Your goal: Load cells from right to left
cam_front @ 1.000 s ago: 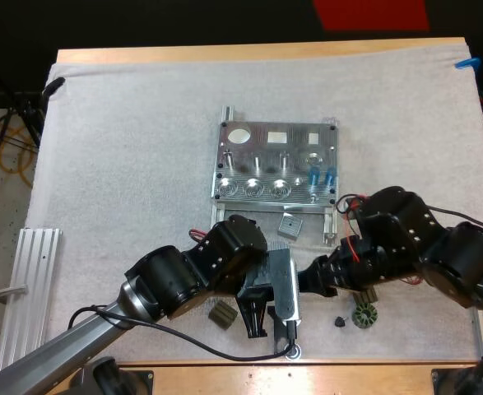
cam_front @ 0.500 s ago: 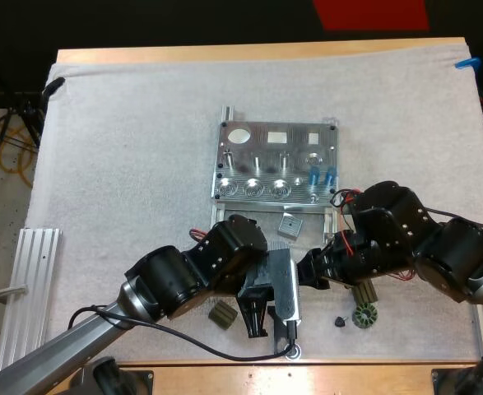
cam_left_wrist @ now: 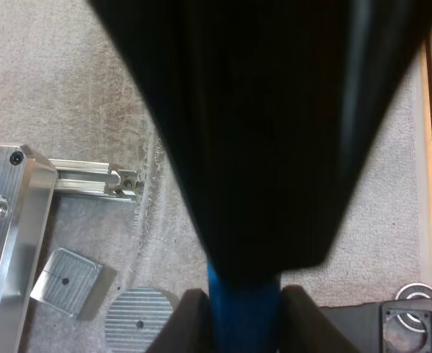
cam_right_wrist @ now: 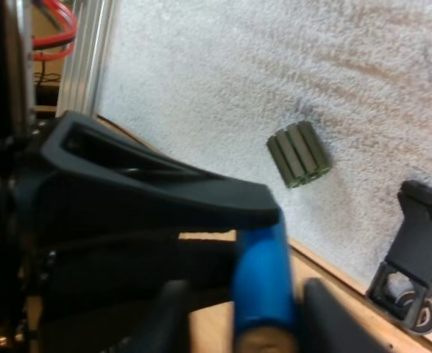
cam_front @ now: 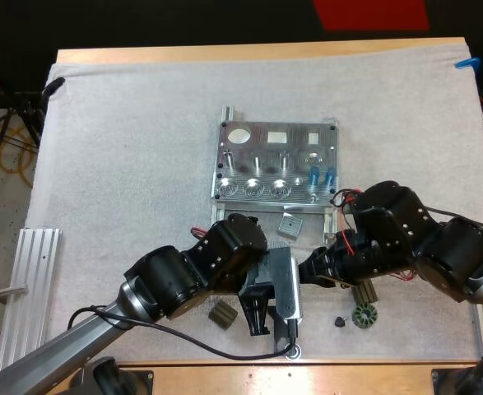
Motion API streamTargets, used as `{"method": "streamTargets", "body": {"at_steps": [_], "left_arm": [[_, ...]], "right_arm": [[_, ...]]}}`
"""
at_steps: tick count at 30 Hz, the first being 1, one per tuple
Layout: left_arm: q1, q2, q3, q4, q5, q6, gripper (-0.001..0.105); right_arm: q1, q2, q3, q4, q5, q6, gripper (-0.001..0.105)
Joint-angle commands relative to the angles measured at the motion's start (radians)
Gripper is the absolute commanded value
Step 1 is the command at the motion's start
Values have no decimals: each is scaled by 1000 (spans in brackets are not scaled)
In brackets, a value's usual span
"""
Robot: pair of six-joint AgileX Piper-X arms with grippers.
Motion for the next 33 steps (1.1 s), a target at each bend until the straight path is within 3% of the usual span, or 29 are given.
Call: {"method": "streamTargets", "body": {"at_steps": [1,5,12,20,24,27,33], "left_arm": [[0,-5,-3,-15,7,2,0],[0,-5,-3,-15,7,2,0],[0,-5,-3,-15,7,-13,0],[0,-7,-3,2,0,-14,0],[0,-7,-3,1,15,-14,1],[0,-7,-3,1,26,-17,9],[0,-7,-3,1,25,-35,40]], "right_arm": [[1,-1,-2,-3,-22,-11,13],[1,-1,-2,-5,-22,-26,0],[1,-1,-2,-2,-13,-103,0],[1,-1,-2,49,141,-255,0],[1,-1,-2,54,144,-258,0],[1,-1,-2,52,144,-258,0],[1,-1,-2,52,144,-264,0]]}}
